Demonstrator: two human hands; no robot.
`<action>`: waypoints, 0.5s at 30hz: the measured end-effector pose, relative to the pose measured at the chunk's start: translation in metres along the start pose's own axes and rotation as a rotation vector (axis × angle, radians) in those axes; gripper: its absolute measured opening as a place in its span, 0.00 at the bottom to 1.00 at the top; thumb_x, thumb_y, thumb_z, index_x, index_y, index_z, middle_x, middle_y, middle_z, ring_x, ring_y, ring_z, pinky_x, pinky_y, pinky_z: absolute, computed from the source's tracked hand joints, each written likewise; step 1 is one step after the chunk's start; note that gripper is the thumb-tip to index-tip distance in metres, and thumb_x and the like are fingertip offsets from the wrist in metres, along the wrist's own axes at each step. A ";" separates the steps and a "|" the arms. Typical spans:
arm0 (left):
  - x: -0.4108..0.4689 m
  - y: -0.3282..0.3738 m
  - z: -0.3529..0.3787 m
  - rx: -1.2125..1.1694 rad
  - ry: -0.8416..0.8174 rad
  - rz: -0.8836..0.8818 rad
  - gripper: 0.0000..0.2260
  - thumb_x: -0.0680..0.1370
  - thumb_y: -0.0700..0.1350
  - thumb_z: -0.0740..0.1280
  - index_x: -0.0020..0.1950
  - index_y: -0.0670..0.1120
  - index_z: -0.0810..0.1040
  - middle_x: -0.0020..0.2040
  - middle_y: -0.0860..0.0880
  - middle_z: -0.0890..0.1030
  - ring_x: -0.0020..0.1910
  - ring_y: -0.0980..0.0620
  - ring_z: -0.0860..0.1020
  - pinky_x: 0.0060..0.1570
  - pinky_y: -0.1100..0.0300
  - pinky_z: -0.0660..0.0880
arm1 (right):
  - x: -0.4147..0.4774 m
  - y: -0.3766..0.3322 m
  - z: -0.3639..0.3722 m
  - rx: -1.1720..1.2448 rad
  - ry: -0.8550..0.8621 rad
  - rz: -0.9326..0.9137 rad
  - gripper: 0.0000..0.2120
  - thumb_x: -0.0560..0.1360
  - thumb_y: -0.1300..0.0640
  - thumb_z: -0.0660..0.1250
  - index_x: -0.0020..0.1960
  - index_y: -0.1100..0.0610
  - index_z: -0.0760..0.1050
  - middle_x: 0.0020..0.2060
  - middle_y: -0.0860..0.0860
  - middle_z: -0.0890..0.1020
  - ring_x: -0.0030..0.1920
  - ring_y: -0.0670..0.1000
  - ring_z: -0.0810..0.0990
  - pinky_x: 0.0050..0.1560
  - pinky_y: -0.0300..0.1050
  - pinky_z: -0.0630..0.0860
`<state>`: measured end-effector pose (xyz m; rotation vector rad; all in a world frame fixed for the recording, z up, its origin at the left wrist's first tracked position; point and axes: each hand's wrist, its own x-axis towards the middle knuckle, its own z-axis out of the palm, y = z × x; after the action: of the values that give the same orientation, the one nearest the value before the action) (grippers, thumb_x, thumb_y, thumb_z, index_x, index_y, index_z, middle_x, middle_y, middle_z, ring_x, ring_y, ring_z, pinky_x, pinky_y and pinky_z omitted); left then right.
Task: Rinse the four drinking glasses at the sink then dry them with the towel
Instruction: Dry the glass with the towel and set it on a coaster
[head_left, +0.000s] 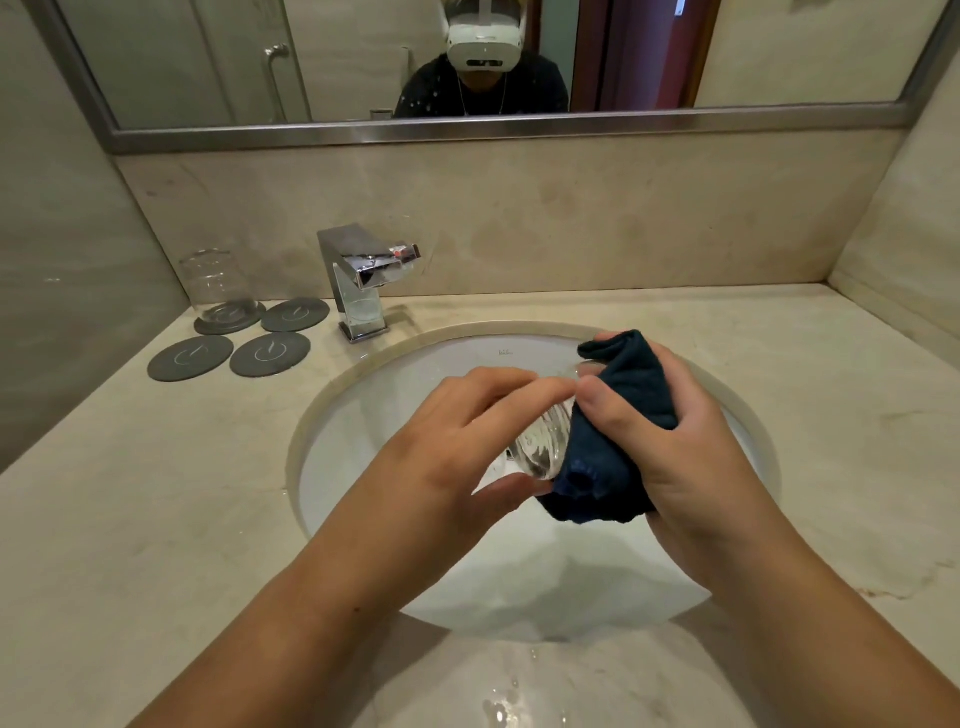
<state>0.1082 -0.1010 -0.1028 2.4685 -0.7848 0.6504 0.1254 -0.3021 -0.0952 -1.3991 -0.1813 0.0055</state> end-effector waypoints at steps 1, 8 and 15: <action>0.000 0.001 0.001 0.020 0.010 0.009 0.29 0.76 0.49 0.73 0.77 0.56 0.71 0.68 0.55 0.75 0.64 0.53 0.76 0.59 0.59 0.75 | 0.001 0.001 -0.001 0.005 0.013 0.019 0.23 0.64 0.42 0.81 0.57 0.43 0.82 0.54 0.54 0.86 0.49 0.60 0.88 0.36 0.72 0.83; -0.003 0.003 0.006 -0.048 0.007 -0.015 0.29 0.77 0.51 0.74 0.77 0.57 0.70 0.67 0.57 0.73 0.64 0.58 0.75 0.60 0.62 0.76 | 0.007 0.002 -0.004 0.129 0.087 0.136 0.22 0.70 0.39 0.73 0.58 0.52 0.83 0.48 0.53 0.88 0.48 0.57 0.88 0.49 0.56 0.84; 0.003 -0.002 -0.003 -0.758 0.171 -0.442 0.24 0.73 0.47 0.77 0.66 0.64 0.78 0.58 0.55 0.86 0.61 0.54 0.83 0.55 0.66 0.79 | 0.012 -0.005 -0.017 0.487 0.198 0.276 0.26 0.84 0.39 0.59 0.45 0.53 0.90 0.46 0.56 0.89 0.47 0.55 0.88 0.52 0.56 0.83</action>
<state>0.1110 -0.0990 -0.0990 1.7664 -0.3065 0.3066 0.1392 -0.3183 -0.0915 -0.9218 0.1715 0.1309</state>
